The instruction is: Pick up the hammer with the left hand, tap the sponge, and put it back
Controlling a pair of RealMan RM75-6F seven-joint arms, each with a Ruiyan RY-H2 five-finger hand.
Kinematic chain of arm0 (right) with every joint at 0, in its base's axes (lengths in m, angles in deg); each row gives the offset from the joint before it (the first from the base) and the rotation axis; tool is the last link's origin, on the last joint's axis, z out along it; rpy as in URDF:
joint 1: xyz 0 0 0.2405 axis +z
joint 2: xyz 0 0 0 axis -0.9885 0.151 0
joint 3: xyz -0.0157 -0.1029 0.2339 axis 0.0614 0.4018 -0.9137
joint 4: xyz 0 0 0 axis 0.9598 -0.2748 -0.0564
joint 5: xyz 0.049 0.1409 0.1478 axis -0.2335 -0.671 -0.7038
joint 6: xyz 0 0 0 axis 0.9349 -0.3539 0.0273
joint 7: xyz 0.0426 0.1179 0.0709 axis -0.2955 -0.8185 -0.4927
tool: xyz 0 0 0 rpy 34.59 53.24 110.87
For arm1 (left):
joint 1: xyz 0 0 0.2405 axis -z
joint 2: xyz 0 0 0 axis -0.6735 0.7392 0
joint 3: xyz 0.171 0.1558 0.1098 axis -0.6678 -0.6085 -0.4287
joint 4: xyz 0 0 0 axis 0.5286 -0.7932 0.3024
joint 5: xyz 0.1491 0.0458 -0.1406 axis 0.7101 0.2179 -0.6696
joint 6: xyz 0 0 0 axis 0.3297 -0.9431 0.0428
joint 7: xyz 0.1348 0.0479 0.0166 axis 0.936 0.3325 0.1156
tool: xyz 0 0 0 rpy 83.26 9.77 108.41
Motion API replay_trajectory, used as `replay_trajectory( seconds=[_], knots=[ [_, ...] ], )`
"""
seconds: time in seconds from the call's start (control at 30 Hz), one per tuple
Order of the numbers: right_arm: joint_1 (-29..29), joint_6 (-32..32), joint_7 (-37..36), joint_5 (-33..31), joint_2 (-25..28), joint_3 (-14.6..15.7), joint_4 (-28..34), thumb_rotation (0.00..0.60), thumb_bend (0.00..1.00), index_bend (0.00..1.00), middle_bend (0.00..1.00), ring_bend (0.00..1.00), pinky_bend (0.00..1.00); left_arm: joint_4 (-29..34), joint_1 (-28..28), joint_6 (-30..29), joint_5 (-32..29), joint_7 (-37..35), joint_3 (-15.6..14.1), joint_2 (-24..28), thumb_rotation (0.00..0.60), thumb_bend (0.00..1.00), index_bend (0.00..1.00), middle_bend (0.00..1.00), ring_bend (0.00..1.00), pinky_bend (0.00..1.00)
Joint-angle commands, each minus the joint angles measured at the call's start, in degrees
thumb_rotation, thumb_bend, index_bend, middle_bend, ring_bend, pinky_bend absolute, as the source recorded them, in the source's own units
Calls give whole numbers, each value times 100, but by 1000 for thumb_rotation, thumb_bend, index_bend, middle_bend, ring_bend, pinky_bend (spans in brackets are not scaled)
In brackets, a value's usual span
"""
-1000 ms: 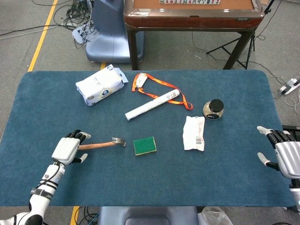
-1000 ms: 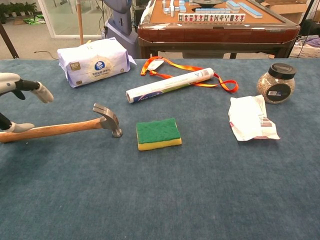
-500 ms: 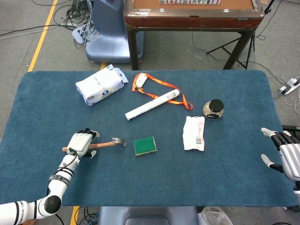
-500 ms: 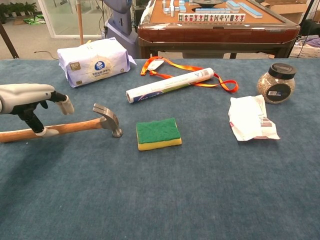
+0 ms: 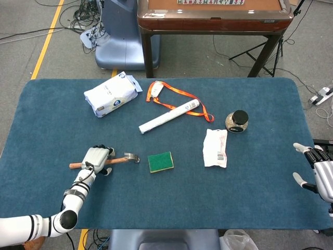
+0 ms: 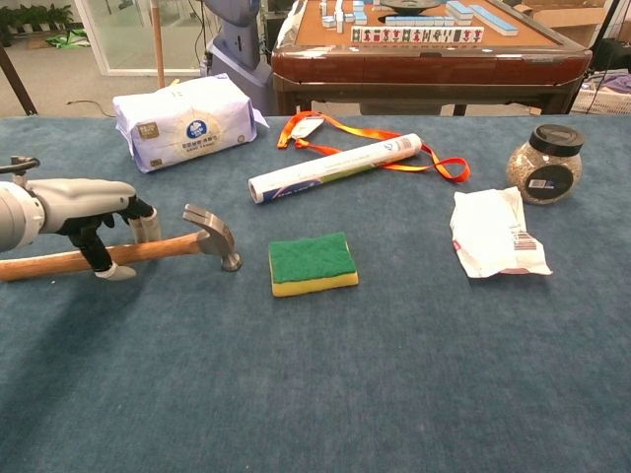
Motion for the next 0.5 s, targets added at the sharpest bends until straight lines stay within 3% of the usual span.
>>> replay_trajectory(
  seconds=[0.03, 0.5],
  knots=[
    [2, 3, -2, -2, -5, -2, -5, 600, 225, 212, 304, 261, 370, -14, 38, -9, -24, -43, -30, -5, 600, 258, 354, 347, 180, 163],
    [-17, 6, -4, -29, -11, 4, -21, 600, 225, 212, 304, 261, 370, -82, 205, 6, -23, -238, -195, -29, 600, 357, 411, 412, 231, 163]
  ],
)
